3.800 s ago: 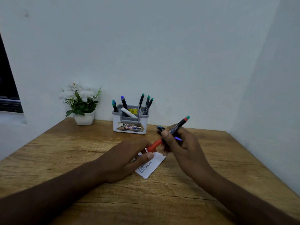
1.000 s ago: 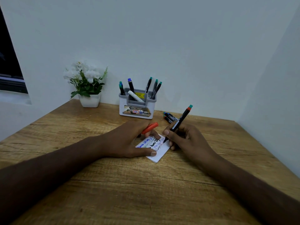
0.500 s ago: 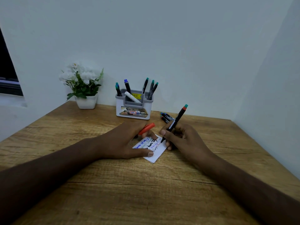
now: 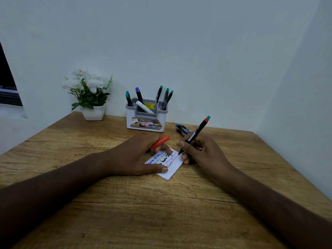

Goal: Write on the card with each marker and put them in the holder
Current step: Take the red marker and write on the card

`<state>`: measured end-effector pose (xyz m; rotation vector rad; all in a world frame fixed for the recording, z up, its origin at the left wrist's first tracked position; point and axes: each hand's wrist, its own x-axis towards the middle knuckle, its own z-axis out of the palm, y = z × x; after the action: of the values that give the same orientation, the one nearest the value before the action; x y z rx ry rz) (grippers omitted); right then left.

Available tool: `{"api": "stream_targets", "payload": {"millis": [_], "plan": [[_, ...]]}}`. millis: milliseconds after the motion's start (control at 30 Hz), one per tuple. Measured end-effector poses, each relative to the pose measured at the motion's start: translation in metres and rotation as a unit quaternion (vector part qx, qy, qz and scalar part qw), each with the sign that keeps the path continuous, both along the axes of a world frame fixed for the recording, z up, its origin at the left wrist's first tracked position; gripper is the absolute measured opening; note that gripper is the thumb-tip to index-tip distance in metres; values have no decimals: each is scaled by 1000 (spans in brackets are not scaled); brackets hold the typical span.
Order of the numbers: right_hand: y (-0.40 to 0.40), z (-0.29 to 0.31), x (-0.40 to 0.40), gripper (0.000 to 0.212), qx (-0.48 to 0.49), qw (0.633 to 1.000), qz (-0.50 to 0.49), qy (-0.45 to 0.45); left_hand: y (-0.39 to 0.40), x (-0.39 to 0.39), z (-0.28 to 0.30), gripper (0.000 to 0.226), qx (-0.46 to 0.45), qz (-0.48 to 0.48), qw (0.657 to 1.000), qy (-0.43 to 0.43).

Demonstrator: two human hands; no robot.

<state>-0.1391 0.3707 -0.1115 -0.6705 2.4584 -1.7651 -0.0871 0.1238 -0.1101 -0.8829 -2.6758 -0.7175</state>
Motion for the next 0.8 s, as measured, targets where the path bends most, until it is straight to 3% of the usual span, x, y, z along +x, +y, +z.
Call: {"api": "stream_targets", "payload": {"millis": [167,267,433,800], "plan": [[1,2,2,10,1,1000,-8,-3,-1,-1,-1,42,-7,11,1000,-2],[2,4,7,9,-5,998,-40,44,-1,0,0,46,-13,14,1000,-8],[4,15,19,7,-101,995,-19,11,-2,0,-1,49,-56,38,998,-6],[-4,15,40,11,25,997,63,-24,-2,2,-1,45,-61,56,996,11]]}}
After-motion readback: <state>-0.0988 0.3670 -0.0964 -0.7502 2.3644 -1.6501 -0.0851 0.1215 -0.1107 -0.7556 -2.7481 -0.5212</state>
